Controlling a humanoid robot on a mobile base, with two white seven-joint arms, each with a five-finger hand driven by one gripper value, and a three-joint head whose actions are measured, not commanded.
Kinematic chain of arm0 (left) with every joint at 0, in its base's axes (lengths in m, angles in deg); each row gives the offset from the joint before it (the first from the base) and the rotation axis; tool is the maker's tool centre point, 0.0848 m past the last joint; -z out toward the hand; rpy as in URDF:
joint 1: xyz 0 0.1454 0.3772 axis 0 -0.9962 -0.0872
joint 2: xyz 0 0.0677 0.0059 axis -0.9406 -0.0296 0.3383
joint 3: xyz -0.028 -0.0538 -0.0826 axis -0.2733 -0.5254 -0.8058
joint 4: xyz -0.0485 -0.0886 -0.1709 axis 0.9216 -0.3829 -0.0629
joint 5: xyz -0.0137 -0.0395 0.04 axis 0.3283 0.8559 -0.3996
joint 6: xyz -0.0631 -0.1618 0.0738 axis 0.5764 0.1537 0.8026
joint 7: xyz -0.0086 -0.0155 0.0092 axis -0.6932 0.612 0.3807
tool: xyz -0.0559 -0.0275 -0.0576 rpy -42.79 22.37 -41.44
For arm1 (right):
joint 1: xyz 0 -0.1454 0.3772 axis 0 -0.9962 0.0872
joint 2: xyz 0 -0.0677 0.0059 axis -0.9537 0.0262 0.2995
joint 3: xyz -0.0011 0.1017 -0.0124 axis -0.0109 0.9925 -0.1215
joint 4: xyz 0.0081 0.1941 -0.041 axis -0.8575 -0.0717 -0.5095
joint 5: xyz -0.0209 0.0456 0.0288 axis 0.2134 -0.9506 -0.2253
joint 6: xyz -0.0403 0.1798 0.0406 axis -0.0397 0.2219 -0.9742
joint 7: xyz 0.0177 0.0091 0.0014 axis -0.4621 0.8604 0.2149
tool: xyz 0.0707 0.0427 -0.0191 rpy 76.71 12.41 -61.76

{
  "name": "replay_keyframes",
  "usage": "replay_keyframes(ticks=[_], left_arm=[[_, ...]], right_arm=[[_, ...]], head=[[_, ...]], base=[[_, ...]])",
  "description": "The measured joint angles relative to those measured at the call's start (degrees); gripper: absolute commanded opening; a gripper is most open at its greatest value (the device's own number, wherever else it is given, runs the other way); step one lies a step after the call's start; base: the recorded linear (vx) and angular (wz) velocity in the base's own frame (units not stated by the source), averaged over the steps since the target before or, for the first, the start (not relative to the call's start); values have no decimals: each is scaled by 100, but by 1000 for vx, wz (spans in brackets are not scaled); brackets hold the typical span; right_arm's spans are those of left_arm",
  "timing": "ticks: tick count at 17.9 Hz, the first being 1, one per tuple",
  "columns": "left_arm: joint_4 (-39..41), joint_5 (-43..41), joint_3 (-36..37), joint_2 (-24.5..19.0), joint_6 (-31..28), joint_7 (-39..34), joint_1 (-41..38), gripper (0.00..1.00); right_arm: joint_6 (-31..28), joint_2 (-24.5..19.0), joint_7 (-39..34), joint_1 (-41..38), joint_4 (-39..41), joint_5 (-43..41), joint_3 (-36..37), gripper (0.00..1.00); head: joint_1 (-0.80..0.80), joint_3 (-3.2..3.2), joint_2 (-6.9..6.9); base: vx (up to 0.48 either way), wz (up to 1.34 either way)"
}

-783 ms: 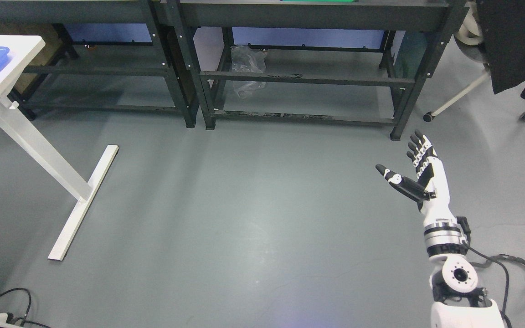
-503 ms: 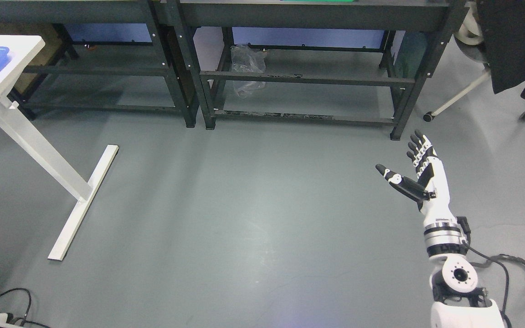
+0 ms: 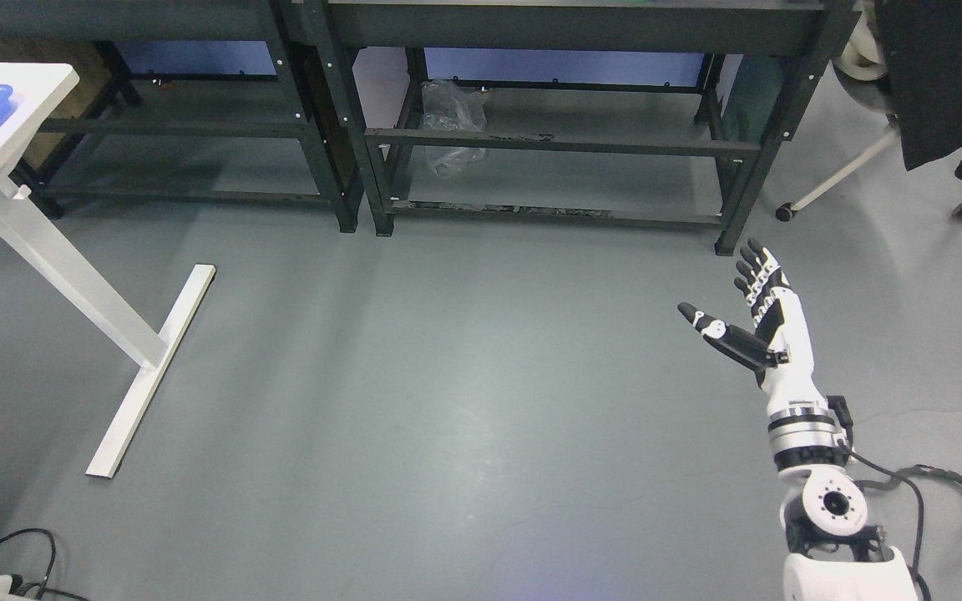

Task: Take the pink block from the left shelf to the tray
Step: 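Raise the open right hand while driving toward the dark shelf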

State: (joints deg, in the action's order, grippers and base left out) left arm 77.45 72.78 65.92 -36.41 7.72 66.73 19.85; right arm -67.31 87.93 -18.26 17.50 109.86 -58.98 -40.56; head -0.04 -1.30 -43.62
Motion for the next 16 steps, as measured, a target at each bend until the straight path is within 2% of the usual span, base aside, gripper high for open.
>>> replay_keyframes(ticks=[6, 11, 16], left_arm=[[0, 0, 0, 0, 0, 0, 1, 100], [0, 0, 0, 0, 0, 0, 2, 100], [0, 0, 0, 0, 0, 0, 0, 100]], right_arm=[[586, 0, 50, 0, -3, 887, -50, 98], [625, 0, 79, 0, 29, 1645, -68, 99], [657, 0, 77, 1, 194, 2500, -82, 99]], head=[[0, 0, 0], [0, 0, 0], [0, 0, 0]], base=[[89, -102], [127, -88], [130, 299]])
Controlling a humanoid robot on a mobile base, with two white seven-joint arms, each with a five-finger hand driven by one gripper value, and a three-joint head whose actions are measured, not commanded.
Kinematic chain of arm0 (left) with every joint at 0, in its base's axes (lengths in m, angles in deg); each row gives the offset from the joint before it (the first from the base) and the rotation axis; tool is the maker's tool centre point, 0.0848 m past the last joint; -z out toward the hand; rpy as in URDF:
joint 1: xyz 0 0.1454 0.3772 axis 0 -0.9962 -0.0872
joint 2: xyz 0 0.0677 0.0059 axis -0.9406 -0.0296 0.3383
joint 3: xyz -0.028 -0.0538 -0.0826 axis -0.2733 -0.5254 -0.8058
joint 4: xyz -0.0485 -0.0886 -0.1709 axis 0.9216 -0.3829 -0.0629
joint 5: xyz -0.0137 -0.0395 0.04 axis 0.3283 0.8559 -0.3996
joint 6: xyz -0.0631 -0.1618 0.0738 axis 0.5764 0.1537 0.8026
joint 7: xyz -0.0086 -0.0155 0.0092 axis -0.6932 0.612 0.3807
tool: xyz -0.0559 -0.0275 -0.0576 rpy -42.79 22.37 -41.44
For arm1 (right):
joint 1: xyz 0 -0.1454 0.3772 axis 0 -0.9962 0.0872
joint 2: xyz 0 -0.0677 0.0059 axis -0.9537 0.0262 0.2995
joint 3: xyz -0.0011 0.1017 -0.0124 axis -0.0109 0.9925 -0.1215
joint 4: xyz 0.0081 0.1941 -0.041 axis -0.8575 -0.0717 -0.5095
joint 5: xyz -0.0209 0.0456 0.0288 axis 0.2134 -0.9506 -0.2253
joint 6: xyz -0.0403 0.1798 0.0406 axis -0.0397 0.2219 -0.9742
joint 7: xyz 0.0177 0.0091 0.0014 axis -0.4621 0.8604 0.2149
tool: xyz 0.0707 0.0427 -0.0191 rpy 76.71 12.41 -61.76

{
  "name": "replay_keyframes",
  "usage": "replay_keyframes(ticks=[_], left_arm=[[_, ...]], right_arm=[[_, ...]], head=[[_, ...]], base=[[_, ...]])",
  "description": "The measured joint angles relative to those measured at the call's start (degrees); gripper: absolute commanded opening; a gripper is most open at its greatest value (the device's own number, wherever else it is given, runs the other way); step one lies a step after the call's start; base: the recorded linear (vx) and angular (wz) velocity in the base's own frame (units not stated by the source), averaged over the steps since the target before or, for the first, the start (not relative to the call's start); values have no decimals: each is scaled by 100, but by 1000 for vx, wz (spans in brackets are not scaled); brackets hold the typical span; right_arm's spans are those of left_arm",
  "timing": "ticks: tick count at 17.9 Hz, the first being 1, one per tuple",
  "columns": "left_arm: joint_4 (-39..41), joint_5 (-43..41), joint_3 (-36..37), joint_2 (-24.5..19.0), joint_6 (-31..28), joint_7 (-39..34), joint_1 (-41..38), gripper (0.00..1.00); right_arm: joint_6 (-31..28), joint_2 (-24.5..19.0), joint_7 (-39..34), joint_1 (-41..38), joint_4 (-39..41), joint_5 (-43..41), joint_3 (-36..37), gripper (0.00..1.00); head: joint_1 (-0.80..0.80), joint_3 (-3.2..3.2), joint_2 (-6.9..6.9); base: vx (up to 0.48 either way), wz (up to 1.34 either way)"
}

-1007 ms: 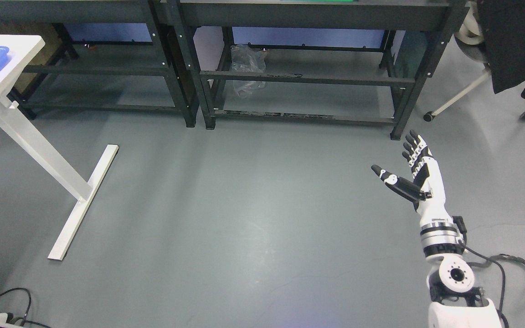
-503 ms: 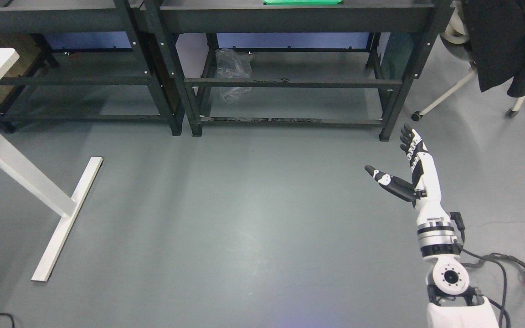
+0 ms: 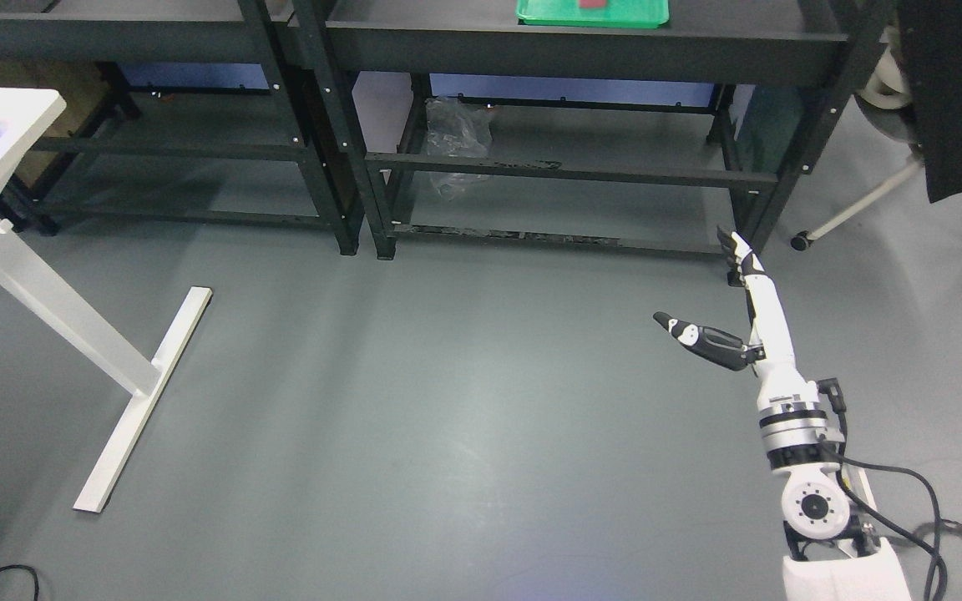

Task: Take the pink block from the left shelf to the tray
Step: 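Raise the open right hand while driving toward the dark shelf, then reach the right hand over the green tray toward the pink cube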

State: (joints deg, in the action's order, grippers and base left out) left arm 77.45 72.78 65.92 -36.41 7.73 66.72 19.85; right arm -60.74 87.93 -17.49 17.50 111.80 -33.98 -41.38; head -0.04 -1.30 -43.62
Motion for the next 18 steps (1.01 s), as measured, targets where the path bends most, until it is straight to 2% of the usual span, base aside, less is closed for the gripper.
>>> replay_keyframes(ticks=[10, 16, 18], left_arm=[[0, 0, 0, 0, 0, 0, 0, 100], [0, 0, 0, 0, 0, 0, 0, 100], [0, 0, 0, 0, 0, 0, 1, 100]], right_arm=[[-136, 0, 644, -190, 243, 1480, -142, 99], [-333, 0, 754, -245, 350, 2405, -144, 99], [-347, 0, 1027, -248, 375, 2744, -119, 99]], head=[[0, 0, 0], [0, 0, 0], [0, 0, 0]], base=[[194, 63], [281, -152], [314, -141]])
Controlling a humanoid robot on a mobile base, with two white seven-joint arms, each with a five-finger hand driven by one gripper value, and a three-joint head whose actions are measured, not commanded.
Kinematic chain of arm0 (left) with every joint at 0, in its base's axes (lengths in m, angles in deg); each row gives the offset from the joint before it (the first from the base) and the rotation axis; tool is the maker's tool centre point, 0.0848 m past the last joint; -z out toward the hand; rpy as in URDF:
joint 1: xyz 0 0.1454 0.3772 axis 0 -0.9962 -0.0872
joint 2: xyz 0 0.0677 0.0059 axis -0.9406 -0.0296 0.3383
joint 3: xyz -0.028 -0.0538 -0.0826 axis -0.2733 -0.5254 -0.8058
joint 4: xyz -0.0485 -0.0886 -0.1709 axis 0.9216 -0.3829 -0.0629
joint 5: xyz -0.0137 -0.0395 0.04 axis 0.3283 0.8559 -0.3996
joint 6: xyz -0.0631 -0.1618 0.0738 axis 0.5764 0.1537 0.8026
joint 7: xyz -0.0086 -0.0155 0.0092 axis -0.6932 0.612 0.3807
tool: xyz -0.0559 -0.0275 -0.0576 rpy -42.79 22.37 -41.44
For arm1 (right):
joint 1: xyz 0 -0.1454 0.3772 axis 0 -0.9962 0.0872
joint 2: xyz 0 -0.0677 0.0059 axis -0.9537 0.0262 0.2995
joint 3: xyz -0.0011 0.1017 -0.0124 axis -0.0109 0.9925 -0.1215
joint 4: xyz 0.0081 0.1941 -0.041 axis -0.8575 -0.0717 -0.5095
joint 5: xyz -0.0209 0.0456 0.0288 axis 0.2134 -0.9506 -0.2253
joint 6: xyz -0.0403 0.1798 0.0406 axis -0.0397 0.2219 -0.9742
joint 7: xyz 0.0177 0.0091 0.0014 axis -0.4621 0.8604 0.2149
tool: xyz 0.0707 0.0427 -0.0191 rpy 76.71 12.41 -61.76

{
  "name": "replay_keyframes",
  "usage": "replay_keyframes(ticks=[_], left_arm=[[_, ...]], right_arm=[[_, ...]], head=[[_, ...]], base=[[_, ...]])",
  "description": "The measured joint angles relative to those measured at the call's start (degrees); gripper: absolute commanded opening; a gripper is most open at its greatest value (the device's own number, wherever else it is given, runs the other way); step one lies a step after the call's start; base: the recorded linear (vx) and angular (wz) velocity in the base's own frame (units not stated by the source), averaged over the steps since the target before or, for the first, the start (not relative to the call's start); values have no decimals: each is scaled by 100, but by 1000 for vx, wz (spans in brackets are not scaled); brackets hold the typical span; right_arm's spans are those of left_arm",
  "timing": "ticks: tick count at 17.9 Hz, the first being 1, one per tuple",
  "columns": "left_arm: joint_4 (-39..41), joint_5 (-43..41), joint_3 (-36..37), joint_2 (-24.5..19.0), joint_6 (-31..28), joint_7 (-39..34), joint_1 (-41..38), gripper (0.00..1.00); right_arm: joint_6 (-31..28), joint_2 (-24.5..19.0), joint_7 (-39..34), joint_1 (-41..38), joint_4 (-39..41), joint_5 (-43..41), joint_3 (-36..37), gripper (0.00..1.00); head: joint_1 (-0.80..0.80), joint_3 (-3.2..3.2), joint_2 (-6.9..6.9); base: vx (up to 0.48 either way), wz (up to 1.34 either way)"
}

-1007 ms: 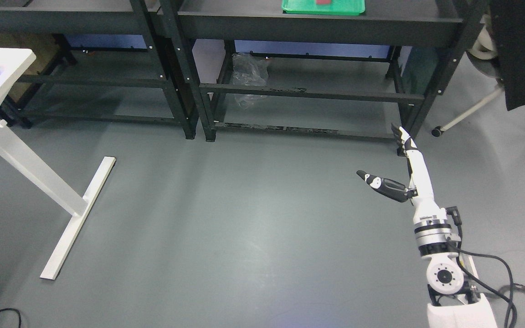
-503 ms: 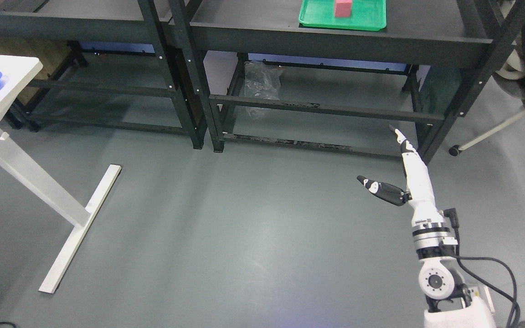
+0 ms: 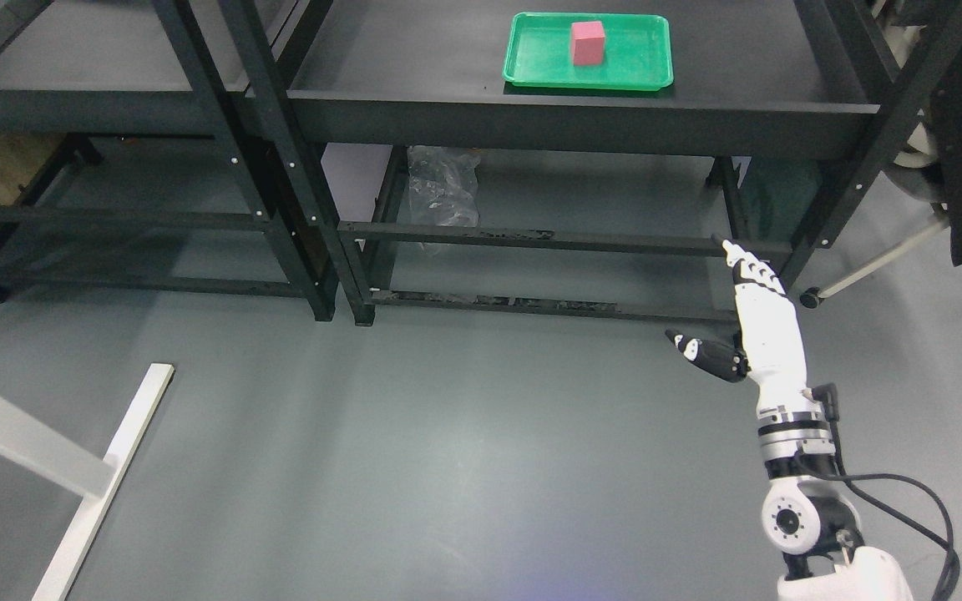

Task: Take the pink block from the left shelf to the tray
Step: 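Reach the right hand over the green tray toward the pink cube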

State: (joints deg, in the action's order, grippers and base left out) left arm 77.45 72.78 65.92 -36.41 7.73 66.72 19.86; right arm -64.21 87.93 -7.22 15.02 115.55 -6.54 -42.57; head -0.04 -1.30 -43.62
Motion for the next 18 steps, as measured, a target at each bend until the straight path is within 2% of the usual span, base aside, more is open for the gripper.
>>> replay_keyframes(ticks=[5, 7, 12, 18], left_arm=[[0, 0, 0, 0, 0, 0, 0, 100], [0, 0, 0, 0, 0, 0, 0, 100], [0, 0, 0, 0, 0, 0, 0, 100], [0, 0, 0, 0, 0, 0, 0, 100]], right_arm=[[220, 0, 796, -2, 46, 787, 41, 99], [274, 0, 866, 2, 58, 1046, 54, 99], [304, 0, 356, 113, 73, 1339, 48, 99], [677, 0, 271, 202, 82, 1391, -63, 99]], head=[[0, 0, 0], [0, 0, 0], [0, 0, 0], [0, 0, 0]], base=[[322, -85], [322, -42], [324, -40], [334, 11]])
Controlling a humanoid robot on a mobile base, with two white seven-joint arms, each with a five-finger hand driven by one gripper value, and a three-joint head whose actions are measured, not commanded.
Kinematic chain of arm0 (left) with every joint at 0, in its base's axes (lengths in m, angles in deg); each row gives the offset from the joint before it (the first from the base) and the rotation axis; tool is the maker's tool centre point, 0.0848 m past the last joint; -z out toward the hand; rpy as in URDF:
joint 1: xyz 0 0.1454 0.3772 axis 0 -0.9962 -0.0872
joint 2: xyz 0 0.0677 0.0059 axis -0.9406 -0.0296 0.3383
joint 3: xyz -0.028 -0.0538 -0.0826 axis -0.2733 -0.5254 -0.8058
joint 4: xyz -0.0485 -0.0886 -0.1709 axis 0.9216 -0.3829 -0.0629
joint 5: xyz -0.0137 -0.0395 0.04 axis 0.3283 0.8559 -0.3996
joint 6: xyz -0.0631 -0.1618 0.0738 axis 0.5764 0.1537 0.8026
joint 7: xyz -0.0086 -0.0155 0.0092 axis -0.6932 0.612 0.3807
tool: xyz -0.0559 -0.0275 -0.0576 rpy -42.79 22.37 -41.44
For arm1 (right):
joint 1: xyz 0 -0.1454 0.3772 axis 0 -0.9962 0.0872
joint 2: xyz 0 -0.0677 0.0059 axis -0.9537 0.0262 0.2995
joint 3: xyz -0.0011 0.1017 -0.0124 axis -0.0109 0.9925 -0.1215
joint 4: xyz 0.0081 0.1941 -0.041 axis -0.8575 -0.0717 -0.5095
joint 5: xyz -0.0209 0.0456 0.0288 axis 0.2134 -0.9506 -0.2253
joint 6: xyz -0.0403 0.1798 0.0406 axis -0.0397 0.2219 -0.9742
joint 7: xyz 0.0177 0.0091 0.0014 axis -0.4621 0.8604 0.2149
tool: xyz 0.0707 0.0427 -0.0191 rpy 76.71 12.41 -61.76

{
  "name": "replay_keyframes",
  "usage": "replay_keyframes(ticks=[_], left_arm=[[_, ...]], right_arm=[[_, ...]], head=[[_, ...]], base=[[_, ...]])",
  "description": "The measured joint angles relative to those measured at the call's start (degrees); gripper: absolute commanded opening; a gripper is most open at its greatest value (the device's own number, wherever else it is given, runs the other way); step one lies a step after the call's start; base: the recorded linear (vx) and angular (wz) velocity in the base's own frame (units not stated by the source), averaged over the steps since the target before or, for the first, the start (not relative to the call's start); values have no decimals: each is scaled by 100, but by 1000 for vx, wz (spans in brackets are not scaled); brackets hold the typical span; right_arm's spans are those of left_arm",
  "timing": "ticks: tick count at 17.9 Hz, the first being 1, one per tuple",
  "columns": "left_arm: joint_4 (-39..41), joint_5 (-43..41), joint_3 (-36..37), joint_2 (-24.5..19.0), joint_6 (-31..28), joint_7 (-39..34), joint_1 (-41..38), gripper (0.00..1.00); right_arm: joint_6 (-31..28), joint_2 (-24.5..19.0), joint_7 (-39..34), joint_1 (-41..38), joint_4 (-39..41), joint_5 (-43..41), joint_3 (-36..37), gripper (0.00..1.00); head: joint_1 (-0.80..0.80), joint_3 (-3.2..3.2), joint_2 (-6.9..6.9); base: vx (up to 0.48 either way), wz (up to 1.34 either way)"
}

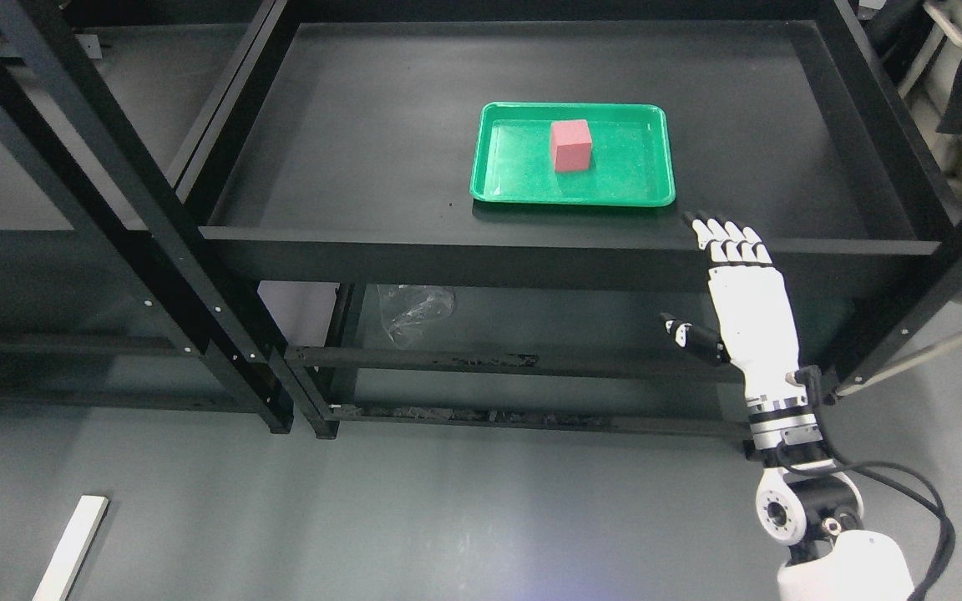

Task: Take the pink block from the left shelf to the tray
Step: 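Reach the right hand over the green tray toward the pink cube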

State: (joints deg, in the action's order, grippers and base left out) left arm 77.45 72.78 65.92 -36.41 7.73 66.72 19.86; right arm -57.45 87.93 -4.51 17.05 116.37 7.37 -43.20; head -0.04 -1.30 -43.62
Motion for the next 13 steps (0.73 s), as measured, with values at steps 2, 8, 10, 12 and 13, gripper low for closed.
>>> replay_keyframes(ticks=[2, 8, 10, 12, 13], left_arm=[[0, 0, 0, 0, 0, 0, 0, 100], [0, 0, 0, 0, 0, 0, 0, 100], [0, 0, 0, 0, 0, 0, 0, 100], [0, 0, 0, 0, 0, 0, 0, 100], [0, 0, 0, 0, 0, 0, 0, 100]], right_arm=[[222, 0, 56, 14, 1, -34, -45, 99], [338, 0, 161, 71, -27, -75, -137, 99], [99, 0, 184, 130, -66, -77, -159, 99], [-73, 0, 53, 172, -106, -77, -193, 99], [-131, 0, -85, 186, -124, -76, -215, 99]], head=[[0, 0, 0], [0, 0, 0], [0, 0, 0], [0, 0, 0], [0, 0, 0]], base=[[368, 0], [333, 37], [297, 70], [315, 85], [244, 61]])
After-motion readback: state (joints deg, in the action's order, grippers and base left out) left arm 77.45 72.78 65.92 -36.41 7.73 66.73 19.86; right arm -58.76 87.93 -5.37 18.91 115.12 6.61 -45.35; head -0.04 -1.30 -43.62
